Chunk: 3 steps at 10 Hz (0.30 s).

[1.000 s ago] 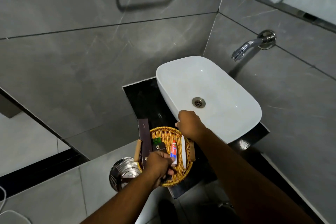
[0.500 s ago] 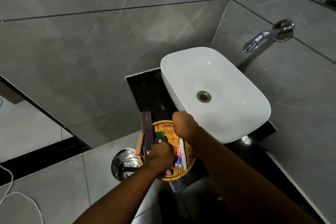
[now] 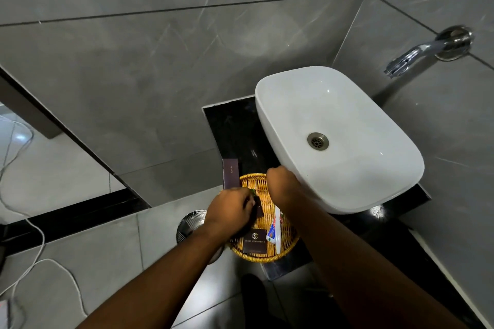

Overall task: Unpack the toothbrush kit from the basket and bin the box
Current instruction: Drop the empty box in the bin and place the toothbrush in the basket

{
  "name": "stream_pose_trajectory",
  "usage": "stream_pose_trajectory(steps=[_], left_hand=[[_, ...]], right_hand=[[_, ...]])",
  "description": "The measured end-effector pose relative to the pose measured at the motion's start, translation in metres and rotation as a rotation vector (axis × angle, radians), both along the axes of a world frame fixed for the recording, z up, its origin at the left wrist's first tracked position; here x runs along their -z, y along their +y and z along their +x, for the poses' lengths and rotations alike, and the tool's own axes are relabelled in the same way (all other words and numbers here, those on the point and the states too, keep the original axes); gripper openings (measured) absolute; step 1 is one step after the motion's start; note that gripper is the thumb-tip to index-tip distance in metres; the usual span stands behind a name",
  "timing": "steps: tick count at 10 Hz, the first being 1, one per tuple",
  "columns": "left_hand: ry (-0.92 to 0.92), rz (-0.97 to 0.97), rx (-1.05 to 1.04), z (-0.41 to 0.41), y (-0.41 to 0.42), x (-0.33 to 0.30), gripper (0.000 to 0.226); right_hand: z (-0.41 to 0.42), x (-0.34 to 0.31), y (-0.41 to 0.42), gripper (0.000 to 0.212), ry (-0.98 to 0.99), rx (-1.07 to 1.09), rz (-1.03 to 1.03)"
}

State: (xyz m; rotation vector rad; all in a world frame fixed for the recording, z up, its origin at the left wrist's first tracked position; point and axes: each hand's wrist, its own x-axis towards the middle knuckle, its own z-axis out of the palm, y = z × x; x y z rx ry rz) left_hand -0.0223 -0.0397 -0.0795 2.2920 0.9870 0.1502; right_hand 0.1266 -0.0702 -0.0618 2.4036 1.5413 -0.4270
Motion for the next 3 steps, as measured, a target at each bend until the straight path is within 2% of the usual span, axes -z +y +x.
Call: stream_pose_trajectory(steps=[2, 3], left_hand=[[-0.016, 0.034, -0.026, -0.006, 0.011, -0.002, 0.019], [-0.013, 0.098, -0.019, -0.005, 0.019, -0.009, 0.023]], right_hand=[[-0.001, 0.001, -0.009, 0.022, -0.010, -0.022, 0.074], [0.000, -0.010, -0.007, 0.020, 0.019, -0.037, 0.189]])
